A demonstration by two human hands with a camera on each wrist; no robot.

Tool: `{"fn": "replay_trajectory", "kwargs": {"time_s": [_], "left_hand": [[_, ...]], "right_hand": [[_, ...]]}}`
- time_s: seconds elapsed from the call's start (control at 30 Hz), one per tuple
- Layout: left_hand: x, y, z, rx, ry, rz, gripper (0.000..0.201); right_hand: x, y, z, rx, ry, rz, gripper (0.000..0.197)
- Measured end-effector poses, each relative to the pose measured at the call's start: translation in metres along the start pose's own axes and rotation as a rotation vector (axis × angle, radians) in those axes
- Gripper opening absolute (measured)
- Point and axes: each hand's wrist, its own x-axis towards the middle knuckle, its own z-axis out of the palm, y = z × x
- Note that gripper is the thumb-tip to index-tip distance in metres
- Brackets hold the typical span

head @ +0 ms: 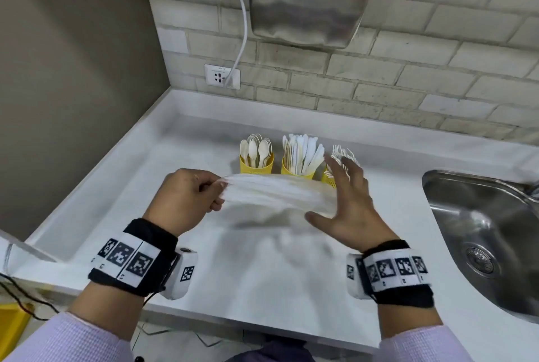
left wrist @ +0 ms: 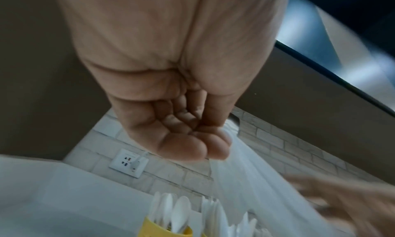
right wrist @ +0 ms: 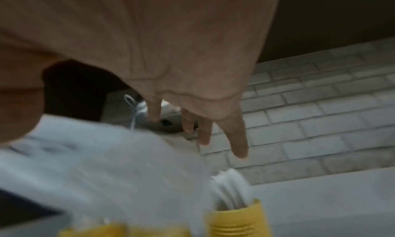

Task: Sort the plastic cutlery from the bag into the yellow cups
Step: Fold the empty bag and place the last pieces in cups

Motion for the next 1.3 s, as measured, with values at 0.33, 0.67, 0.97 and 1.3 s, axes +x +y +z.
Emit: {"fn": "replay_trajectory", "kwargs": {"time_s": [0.33, 0.67, 0.97, 1.3], "left_hand": [[-0.009, 0.040, 0.027, -0.110, -0.181, 0.182, 0.011], [-0.002, 0.009, 0.019, -0.048, -0.116, 0.160, 0.021], [-0.007, 0.039, 0.021, -0.157, -0.222, 0.328, 0.022], [0.013, 0.034, 0.033, -0.113, 0.109, 0.407, 0.011]], "right_hand": [[0.008, -0.056, 0.054, 0.404, -0.171, -0.203, 0.051], [0.023, -0.060, -0.001, 0.193, -0.128, -0.453, 0.013], [0.066, -0.062, 0.022, 0.115, 0.056, -0.441, 0.015], [0.005, -0.082, 0.097, 0.308, 0.013, -0.211, 0.023]]}}
